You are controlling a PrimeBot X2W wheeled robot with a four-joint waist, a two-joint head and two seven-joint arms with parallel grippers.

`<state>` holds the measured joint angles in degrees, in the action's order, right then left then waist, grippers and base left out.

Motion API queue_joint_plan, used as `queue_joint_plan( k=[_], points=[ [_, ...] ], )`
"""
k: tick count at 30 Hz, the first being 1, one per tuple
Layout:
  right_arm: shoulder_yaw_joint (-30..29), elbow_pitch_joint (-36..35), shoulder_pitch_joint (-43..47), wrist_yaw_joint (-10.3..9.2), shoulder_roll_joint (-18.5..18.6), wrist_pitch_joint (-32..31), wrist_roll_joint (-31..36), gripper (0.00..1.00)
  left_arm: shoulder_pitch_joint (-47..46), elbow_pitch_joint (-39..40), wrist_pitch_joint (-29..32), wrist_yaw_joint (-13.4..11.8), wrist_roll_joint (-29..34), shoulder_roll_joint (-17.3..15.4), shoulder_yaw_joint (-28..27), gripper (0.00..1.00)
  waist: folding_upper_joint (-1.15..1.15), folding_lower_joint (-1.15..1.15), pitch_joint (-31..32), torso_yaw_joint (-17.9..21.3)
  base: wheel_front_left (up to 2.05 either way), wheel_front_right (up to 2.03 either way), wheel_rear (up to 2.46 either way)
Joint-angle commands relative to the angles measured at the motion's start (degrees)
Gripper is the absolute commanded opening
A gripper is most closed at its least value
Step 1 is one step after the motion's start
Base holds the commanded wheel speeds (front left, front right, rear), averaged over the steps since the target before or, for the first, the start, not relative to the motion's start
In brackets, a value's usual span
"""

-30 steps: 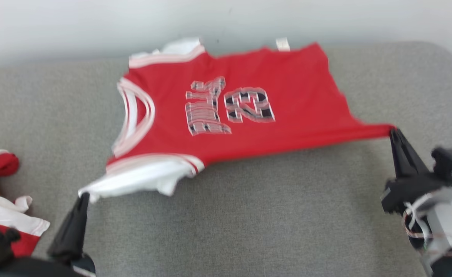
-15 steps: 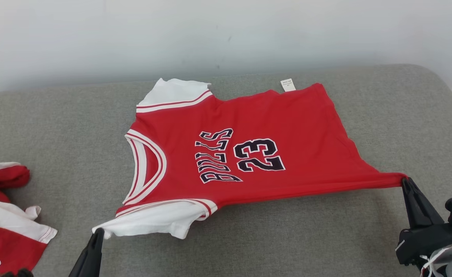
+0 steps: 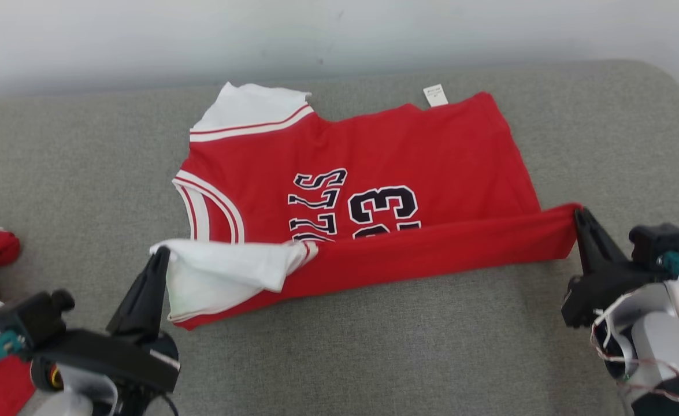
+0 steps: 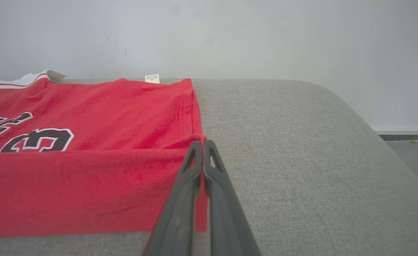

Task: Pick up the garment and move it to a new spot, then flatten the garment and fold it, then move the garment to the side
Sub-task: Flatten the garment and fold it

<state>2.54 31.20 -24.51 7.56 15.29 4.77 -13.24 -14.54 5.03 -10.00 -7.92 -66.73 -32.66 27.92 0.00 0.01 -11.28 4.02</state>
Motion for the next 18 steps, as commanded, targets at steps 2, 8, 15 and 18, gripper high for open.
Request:
queue_joint_plan(
  k=[2, 8, 15, 18],
  points=[
    [-0.39, 2.35, -2.89, -0.15, -0.47, 1.4, 1.33, 0.0, -3.52, -3.38, -0.44, 1.41, 1.3, 1.07, 0.28, 0.0, 0.0, -0.01, -2.4, -0.59, 0.0, 0.0, 0.0],
    [-0.2, 9.83, -9.58, -0.15, -1.78, 4.63, 3.5, 0.0, -11.11, -13.19, -1.45, 5.24, 5.4, 3.22, 2.66, 0.0, 0.0, -0.01, -5.35, -0.95, 0.0, 0.0, 0.0],
    [0.44, 17.0, -13.98, -0.15, -2.85, 8.08, 5.2, 0.0, -15.74, -22.68, -4.02, 9.02, 9.03, 6.62, 3.47, 0.0, 0.0, -0.01, -7.08, -1.47, 0.0, 0.0, 0.0],
    [0.12, 19.34, -14.73, -0.15, -2.88, 9.22, 5.21, 0.0, -16.5, -25.32, -4.76, 10.5, 10.46, 7.85, 3.26, 0.24, 0.0, -0.01, -6.83, -1.92, 0.0, 0.0, 0.0]
  ],
)
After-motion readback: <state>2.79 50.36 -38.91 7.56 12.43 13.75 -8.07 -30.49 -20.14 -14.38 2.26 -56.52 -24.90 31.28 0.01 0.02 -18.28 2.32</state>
